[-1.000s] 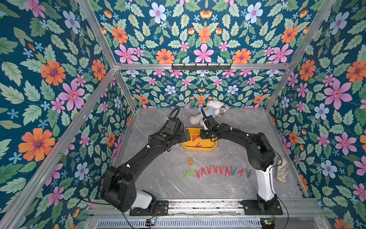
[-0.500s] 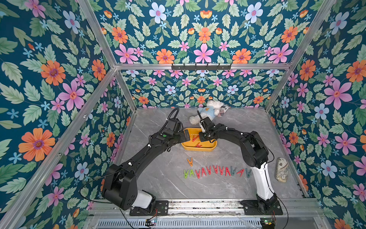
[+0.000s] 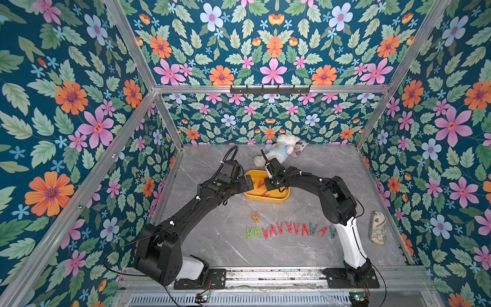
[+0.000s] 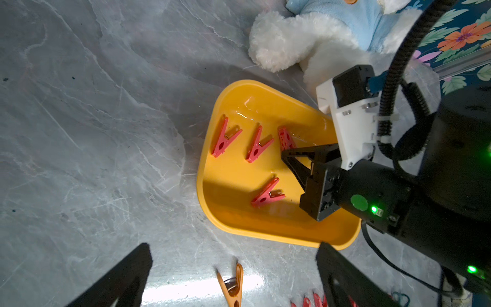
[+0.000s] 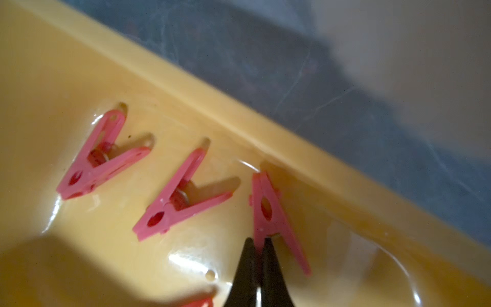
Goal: Take the clothespins out of the storage box
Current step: Pick up the clothespin from the storage box.
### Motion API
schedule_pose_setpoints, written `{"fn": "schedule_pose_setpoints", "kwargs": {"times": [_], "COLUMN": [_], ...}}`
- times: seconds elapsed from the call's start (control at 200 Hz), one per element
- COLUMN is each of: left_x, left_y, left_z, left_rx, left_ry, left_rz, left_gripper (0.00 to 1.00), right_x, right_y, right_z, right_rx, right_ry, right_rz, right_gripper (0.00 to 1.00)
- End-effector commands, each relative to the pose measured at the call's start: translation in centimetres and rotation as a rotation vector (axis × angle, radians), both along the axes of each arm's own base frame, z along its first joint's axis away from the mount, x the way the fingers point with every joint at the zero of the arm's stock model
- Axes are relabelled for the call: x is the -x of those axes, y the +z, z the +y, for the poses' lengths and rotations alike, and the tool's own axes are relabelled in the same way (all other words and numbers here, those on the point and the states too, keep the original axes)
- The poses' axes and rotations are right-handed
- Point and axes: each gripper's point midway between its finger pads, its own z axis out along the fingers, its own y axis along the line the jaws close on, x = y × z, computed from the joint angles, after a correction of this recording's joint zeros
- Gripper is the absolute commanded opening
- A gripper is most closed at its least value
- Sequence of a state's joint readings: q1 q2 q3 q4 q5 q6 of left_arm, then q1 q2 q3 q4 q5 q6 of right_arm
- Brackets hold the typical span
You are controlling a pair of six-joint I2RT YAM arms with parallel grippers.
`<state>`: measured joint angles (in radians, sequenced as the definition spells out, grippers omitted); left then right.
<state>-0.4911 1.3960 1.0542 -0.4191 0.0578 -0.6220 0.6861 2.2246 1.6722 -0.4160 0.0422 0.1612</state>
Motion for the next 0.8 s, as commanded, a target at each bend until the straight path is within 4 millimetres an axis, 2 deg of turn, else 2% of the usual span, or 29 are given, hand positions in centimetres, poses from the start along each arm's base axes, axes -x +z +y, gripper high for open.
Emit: {"fn": "schedule_pose_setpoints", "kwargs": {"times": [0.0,0.115,0.26,0.45,0.725,0.775,0.795], "left_x": [-0.2,-0.2,-0.2,-0.2,-0.2,-0.3,-0.3], "left_y": [0.4,0.4,0.5,0.2,-0.1,-0.2,-0.2], "left_z": [-0.2,-0.2,-0.5,-0.7,-1.3,-1.5,-1.6], "left_rx": [0.015,0.015,0.024,0.03,0.047,0.048,0.051], "left_ry": [-0.005,-0.012,-0.032,-0.051,-0.093,-0.1,-0.104], "left_rz": [-0.019,-0.027,-0.031,-0.031,-0.029,-0.025,-0.023], "left_gripper": [1.0,1.0,1.0,1.0,1.0,1.0,1.0], "right_x": [0.4,0.8,2.2,4.9,9.3,10.0,10.3], "right_y": [1.3,3.2,5.2,6.3,7.7,7.4,8.4], "right_z": [-0.3,-0.4,-0.4,-1.5,-6.2,-7.2,-7.6], "right_rx": [0.01,-0.027,-0.067,-0.092,-0.16,-0.153,-0.172], "right_ry": [-0.017,-0.057,-0.091,-0.173,-0.351,-0.376,-0.382], "right_rz": [-0.012,-0.024,-0.025,0.011,0.022,0.026,0.01], "right_gripper": [0.01,0.0,0.0,0.0,0.0,0.0,0.01]}}
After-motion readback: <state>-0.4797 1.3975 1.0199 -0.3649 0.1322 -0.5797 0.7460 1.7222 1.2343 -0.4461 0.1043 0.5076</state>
